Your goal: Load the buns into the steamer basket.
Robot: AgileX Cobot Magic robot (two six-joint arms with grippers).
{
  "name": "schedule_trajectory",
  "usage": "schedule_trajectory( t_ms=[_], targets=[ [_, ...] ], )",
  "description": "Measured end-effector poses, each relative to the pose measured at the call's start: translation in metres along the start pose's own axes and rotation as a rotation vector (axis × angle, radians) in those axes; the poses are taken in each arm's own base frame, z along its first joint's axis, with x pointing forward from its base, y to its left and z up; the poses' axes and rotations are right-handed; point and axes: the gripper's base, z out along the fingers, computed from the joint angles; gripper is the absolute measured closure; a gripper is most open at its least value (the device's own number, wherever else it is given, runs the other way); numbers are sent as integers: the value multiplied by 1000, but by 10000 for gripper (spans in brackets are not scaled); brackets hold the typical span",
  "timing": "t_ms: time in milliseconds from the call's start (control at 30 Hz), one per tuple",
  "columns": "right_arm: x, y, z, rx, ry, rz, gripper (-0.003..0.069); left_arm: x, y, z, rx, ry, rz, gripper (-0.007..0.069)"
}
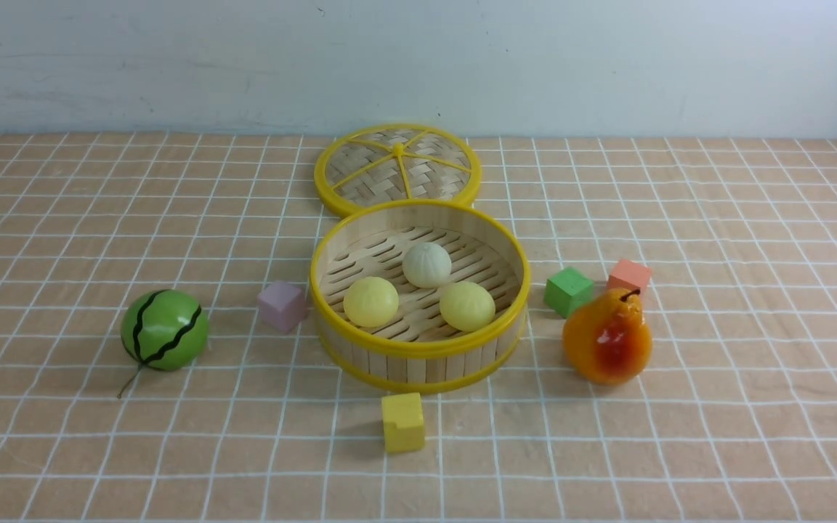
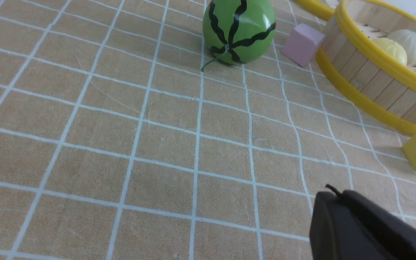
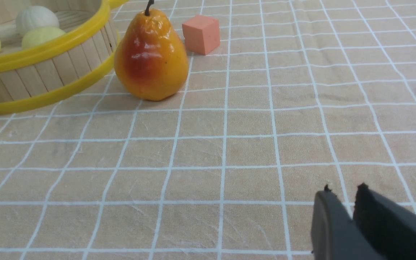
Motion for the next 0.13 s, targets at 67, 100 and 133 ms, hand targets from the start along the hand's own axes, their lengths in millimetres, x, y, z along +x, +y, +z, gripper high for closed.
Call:
schedule_trajectory(
  t_ms=[67, 100, 133],
  targets=[
    [0, 0, 0, 0, 0, 0, 549, 0, 0, 0, 0, 0, 0, 628],
    [0, 0, 0, 0, 0, 0, 548, 0, 0, 0, 0, 0, 0, 628],
    [0, 0, 0, 0, 0, 0, 546, 0, 0, 0, 0, 0, 0, 628]
  ],
)
